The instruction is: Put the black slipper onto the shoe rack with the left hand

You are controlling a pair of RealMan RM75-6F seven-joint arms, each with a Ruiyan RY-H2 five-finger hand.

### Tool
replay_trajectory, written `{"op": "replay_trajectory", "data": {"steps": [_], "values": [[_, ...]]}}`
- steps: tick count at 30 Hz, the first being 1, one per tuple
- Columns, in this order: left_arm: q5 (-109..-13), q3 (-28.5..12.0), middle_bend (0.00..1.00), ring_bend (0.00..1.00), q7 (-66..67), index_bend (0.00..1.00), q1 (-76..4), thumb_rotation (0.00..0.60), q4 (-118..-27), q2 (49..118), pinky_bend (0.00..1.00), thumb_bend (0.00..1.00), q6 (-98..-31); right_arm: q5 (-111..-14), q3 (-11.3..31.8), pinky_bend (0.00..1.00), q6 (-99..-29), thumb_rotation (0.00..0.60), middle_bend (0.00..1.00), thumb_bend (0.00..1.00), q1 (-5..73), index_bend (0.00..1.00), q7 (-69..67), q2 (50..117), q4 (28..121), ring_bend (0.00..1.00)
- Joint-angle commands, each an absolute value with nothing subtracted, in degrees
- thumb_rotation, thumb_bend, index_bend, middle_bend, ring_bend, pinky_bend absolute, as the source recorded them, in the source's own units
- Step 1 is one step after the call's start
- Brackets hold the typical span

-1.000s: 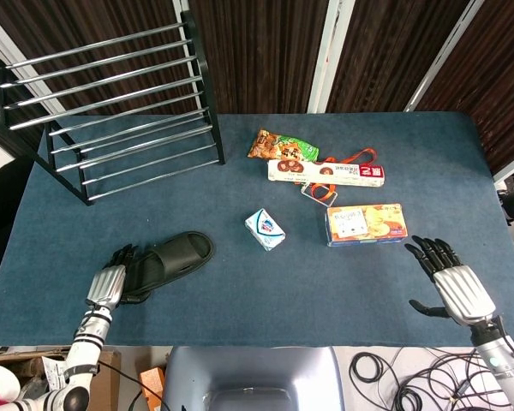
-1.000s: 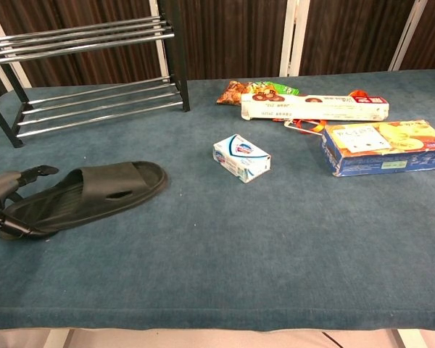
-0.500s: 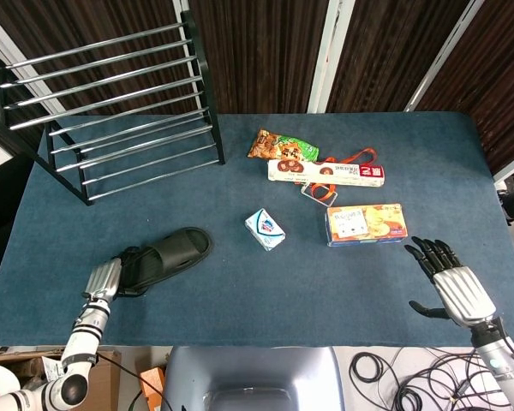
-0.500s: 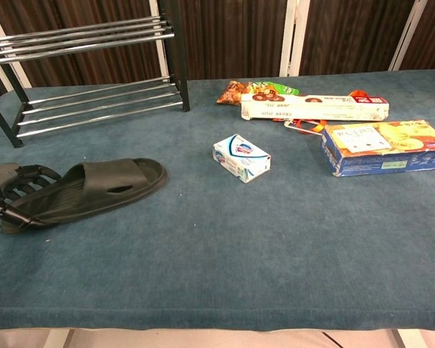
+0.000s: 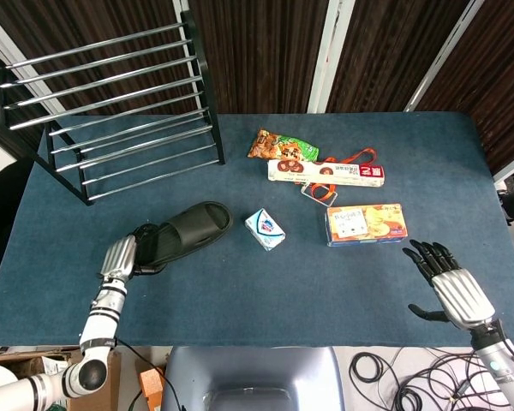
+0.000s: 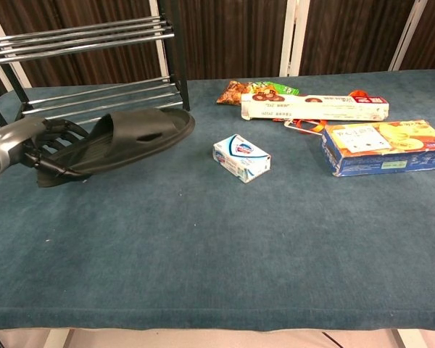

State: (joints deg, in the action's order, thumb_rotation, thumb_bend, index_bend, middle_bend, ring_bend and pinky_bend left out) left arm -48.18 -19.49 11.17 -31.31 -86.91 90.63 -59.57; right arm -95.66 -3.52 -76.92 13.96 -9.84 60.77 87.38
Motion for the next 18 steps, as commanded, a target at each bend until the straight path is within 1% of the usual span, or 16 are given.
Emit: {"op": "replay_trajectory", "data": {"steps": [1, 3, 8, 12, 14, 18], "values": [[-33.98, -27.15, 0.55, 0.7, 14.75, 0.29, -38.0, 0.6, -81.69, 94.33, 0.92, 0.31, -56.26, -96.0, -3.66, 0.0, -77.16, 0.6, 0.0, 0.11, 13.86, 0.0, -10.14, 60.59, 87.43, 0.0], [-28.36, -29.72, 0.55, 0.7, 15.99, 0.29, -40.62, 0.6, -78.97, 95.28, 0.92, 0.32, -55.65, -96.26, -3.79, 0.0, -77.28, 0.6, 0.0, 0.11, 13.79, 0.0, -10.47, 60.42, 87.36, 0.0], [-20.22, -32.83, 0.55, 0.7, 20.57, 0.29, -46.34, 0.6, -71.06, 98.28, 0.92, 0.33, -57.83, -96.65, -4.03, 0.0, -77.28, 0.6, 0.0, 0.11, 13.74, 0.0, -11.08, 60.02, 87.13, 0.0], [-13.98, -36.35, 0.55, 0.7, 23.18, 0.29, -50.7, 0.6, -62.26, 100.81, 0.92, 0.33, -58.33, -97.24, -4.32, 0.0, -77.86, 0.6, 0.0, 0.1, 13.47, 0.0, -11.8, 59.57, 86.91, 0.0], [-12.3, -37.99, 0.55, 0.7, 23.43, 0.29, -52.3, 0.6, -58.56, 101.72, 0.93, 0.33, -58.34, -97.37, -4.43, 0.0, -78.04, 0.6, 0.0, 0.1, 13.35, 0.0, -12.32, 59.36, 86.72, 0.0], [-11.71, -39.88, 0.55, 0.71, 23.48, 0.28, -54.96, 0.6, -52.76, 103.41, 0.93, 0.33, -59.43, -97.29, -4.47, 0.0, -77.73, 0.6, 0.0, 0.11, 13.45, 0.0, -12.99, 58.99, 86.65, 0.0]]}}
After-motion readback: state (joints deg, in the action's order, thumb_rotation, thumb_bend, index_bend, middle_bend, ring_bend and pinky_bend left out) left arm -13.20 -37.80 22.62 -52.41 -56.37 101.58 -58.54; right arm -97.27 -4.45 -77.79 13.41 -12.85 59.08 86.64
